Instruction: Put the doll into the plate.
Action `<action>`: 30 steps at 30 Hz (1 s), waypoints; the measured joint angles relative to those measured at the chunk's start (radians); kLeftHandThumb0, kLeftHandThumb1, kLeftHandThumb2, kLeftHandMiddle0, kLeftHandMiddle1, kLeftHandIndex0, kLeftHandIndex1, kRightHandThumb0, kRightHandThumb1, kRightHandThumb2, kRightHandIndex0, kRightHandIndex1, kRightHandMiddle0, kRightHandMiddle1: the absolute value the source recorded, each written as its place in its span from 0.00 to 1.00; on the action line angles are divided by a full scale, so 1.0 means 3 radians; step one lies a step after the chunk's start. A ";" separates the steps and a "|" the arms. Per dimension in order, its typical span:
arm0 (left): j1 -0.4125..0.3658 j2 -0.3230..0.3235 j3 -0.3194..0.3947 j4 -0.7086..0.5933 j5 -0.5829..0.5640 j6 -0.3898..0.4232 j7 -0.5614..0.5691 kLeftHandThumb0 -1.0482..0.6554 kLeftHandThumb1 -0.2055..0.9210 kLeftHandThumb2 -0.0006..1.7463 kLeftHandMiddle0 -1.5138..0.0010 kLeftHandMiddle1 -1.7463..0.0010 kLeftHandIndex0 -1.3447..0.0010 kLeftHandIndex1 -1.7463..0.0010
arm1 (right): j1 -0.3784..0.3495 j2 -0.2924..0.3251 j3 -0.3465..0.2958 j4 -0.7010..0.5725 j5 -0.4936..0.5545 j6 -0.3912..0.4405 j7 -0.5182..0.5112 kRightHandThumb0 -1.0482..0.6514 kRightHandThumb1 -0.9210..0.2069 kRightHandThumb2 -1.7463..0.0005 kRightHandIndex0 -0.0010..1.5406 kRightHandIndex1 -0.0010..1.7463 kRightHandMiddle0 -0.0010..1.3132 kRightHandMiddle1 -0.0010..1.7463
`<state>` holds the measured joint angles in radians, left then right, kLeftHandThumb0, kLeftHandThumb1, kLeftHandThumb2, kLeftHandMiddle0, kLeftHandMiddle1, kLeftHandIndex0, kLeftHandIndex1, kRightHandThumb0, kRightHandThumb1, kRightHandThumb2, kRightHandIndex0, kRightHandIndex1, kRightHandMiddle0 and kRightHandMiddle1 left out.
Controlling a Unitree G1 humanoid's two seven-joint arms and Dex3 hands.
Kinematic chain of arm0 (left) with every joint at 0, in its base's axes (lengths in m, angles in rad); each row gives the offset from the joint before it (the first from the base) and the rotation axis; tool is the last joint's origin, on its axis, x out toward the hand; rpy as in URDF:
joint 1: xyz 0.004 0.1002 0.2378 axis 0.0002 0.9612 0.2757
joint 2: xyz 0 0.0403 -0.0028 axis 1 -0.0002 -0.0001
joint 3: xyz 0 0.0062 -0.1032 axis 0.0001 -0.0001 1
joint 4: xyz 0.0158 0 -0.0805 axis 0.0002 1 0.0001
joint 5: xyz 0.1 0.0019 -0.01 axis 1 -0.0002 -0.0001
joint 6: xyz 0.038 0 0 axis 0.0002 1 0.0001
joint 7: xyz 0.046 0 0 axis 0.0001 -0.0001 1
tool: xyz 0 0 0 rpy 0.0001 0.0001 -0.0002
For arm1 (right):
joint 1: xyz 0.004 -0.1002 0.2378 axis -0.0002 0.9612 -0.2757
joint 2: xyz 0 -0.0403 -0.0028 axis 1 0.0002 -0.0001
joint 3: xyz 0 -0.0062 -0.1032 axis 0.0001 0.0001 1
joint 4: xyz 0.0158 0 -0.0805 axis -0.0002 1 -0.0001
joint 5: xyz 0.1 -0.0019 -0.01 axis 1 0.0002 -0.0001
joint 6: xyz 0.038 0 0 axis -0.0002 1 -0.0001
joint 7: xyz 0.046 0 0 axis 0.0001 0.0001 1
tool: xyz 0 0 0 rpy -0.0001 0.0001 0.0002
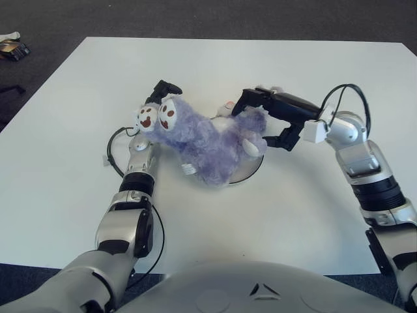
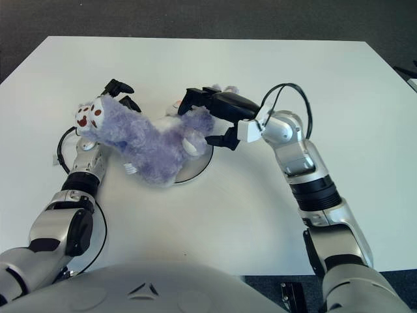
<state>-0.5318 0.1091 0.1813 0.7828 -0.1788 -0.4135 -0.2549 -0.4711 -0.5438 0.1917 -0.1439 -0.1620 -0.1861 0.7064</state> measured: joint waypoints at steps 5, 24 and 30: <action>0.0003 0.0005 -0.0020 -0.0006 0.0008 0.0000 0.0000 0.61 0.48 0.73 0.54 0.07 0.75 0.00 | -0.0051 -0.0003 -0.0029 -0.0031 0.0122 0.0222 0.0078 0.67 0.75 0.22 0.00 0.34 0.00 0.65; 0.0042 0.0004 -0.0035 -0.0109 0.0037 0.0131 0.0067 0.61 0.46 0.74 0.53 0.08 0.74 0.00 | -0.0231 -0.0016 -0.0217 0.0105 0.1033 0.1094 0.0633 0.57 0.80 0.26 0.03 0.40 0.00 0.60; 0.0044 -0.0005 -0.0045 -0.0136 0.0045 0.0165 0.0093 0.61 0.45 0.74 0.53 0.08 0.73 0.00 | -0.0437 -0.0020 -0.0319 0.0681 0.1221 0.0880 0.0965 0.51 0.78 0.29 0.02 0.41 0.00 0.61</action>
<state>-0.5185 0.1075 0.1678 0.7421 -0.1653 -0.3639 -0.2269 -0.6023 -0.5500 0.0960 0.0603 0.2042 0.0779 0.9959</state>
